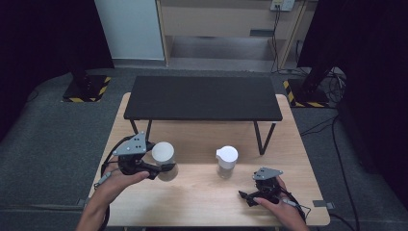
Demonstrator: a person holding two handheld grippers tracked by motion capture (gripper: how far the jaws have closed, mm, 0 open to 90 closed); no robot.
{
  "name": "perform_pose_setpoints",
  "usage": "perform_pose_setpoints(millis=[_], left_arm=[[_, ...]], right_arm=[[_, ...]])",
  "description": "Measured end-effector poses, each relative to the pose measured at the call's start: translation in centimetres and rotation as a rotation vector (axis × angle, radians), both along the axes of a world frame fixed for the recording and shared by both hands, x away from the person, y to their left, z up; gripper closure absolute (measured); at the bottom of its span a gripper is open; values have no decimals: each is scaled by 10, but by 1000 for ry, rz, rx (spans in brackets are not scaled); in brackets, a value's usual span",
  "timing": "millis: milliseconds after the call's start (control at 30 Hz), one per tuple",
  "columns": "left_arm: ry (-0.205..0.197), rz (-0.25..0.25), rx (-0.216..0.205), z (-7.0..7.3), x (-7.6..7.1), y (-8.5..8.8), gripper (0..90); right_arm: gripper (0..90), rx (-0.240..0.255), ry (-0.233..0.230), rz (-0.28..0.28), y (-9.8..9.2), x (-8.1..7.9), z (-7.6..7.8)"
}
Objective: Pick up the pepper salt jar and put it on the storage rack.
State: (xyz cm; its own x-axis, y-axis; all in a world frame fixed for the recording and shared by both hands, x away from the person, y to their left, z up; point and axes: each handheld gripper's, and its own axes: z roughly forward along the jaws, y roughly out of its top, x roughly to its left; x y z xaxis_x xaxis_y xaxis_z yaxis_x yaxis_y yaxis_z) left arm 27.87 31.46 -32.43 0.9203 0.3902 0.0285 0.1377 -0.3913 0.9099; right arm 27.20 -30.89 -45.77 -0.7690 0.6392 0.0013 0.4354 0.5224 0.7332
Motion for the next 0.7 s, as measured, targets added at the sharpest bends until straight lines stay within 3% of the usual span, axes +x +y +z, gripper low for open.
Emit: perform_pose_setpoints(millis=[300,700], left_arm=[[-4,34,16,32,-1,3,331],[-7,36,5,57,4,5,331]], right_arm=[[26,0,0,0,0,0,0],[25,0,0,0,0,0,0]])
